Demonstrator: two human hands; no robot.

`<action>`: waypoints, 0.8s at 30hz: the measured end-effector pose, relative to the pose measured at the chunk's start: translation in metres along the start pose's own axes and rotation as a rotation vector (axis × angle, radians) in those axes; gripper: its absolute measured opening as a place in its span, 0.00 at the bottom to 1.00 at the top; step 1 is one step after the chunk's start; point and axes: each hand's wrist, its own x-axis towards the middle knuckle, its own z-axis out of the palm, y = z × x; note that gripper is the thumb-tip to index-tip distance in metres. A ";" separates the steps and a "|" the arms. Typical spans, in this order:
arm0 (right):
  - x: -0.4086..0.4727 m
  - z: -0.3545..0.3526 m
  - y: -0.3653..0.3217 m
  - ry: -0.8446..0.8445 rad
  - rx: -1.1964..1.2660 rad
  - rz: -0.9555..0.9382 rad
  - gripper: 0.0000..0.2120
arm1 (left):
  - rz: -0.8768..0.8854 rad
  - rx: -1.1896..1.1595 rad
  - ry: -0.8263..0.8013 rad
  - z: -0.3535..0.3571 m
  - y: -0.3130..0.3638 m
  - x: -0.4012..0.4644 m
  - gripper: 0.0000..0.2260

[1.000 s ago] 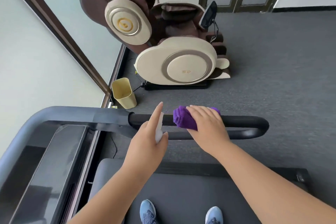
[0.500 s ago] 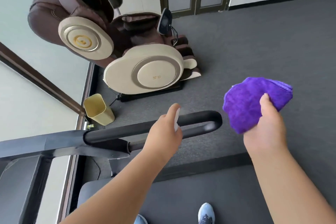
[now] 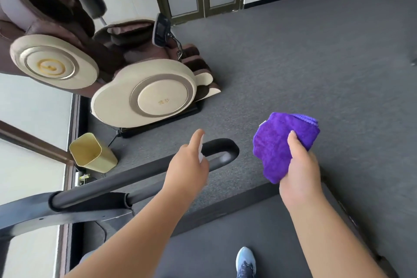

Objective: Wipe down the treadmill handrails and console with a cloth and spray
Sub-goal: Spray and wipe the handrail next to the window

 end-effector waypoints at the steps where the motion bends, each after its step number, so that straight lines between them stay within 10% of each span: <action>1: 0.002 0.004 0.004 0.004 -0.034 -0.001 0.14 | -0.004 -0.007 0.006 0.000 -0.002 0.000 0.29; 7: 0.023 0.050 0.049 -0.232 -0.454 -0.016 0.04 | -0.038 -0.058 0.059 -0.009 -0.028 -0.012 0.37; 15: -0.014 0.120 0.115 -0.320 -1.249 -0.696 0.20 | -0.125 -0.114 0.198 -0.059 -0.111 -0.037 0.37; 24: -0.161 0.246 0.201 -0.782 -1.563 -0.818 0.36 | -0.266 -0.177 0.383 -0.141 -0.204 -0.070 0.37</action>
